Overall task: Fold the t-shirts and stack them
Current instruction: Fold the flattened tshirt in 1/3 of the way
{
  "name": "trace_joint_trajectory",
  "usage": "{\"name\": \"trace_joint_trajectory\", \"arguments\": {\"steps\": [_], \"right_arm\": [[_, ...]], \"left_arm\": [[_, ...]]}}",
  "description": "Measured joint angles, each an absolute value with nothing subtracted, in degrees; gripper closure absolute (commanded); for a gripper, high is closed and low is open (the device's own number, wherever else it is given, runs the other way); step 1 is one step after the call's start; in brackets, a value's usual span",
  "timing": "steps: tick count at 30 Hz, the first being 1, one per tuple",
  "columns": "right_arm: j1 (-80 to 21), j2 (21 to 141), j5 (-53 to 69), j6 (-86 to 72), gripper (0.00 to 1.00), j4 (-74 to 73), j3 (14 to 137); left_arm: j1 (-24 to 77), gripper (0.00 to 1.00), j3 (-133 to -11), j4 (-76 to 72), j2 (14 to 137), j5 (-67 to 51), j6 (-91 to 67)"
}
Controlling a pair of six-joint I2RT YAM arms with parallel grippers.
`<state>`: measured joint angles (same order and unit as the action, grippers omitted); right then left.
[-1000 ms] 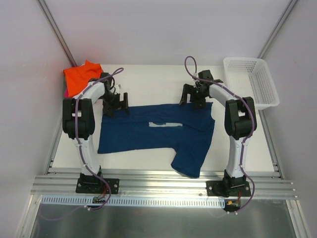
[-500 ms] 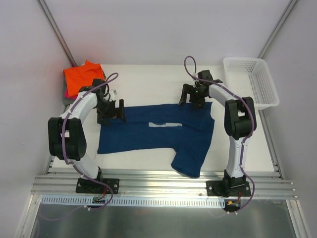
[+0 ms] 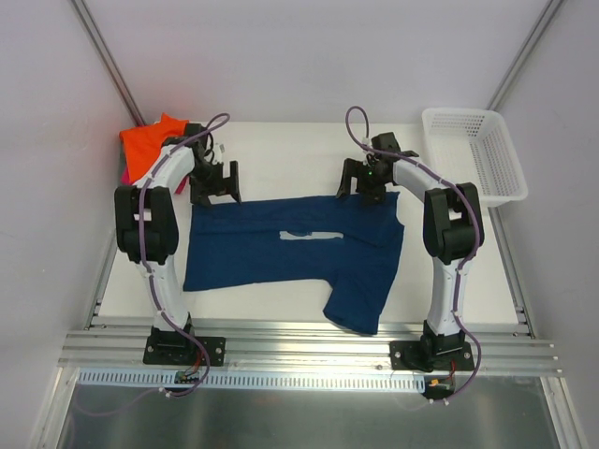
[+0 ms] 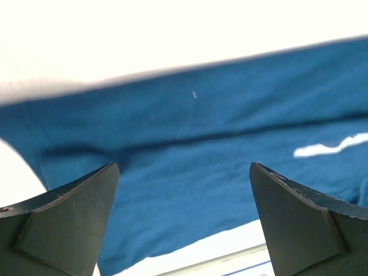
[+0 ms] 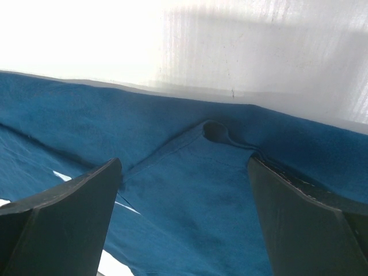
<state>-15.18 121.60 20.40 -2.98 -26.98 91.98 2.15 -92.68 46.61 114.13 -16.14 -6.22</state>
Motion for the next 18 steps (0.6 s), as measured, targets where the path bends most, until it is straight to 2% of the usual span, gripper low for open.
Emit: {"name": "trace_joint_trajectory", "arguments": {"steps": [10,18], "right_arm": [[-15.20,121.58,20.36,-2.94,0.03,-26.98,91.96],[-15.22,121.60,20.34,-2.98,0.03,-27.05,92.14]], "left_arm": [[1.37,0.01,-93.65,46.61,119.42,-16.16,-6.17],[1.02,0.01,-84.97,46.54,114.87,-16.38,-6.11]]}}
